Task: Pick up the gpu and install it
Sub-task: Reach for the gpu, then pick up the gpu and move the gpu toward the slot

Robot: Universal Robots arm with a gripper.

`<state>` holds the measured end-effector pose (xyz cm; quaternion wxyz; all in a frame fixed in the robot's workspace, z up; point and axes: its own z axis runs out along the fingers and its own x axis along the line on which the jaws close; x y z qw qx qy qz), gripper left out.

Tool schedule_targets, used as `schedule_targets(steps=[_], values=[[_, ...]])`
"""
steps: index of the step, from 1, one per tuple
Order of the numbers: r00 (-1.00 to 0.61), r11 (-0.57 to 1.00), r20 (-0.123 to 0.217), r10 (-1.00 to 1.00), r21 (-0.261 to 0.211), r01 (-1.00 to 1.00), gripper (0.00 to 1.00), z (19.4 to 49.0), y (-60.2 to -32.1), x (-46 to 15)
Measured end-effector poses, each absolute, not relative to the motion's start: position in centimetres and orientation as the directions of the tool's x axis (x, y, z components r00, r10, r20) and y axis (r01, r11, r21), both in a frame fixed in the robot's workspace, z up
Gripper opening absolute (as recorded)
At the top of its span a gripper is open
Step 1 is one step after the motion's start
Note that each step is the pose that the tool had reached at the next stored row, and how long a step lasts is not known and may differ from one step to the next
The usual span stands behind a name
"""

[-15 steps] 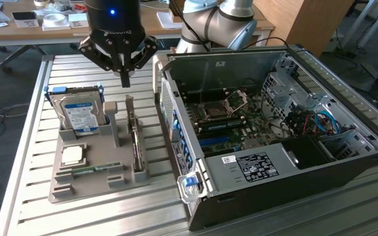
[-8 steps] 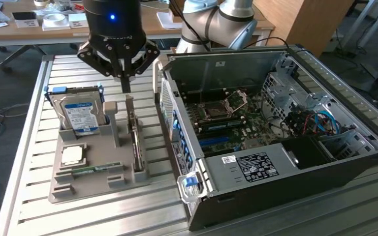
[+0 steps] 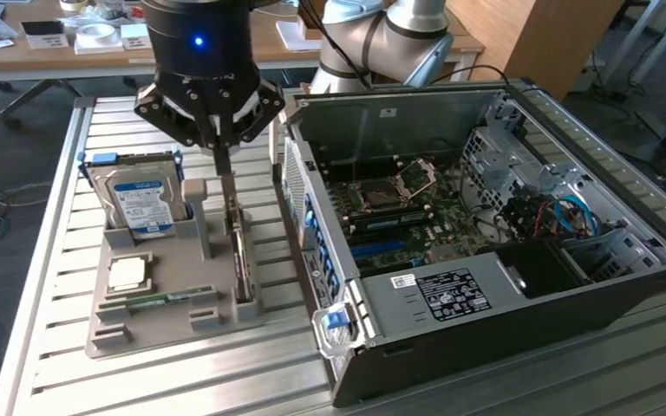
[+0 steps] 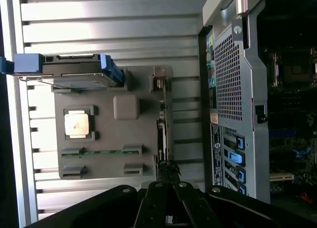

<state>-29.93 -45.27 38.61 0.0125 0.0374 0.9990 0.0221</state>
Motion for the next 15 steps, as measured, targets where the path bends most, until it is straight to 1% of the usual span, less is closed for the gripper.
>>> schedule_targets(steps=[4,15], values=[[-0.997,0.996,-0.023,0.075,0.045,0.074,0.11,38.61,-45.74,-29.95],[-0.997,0.996,-0.023,0.075,0.045,0.074,0.11,38.61,-45.75,-29.98]])
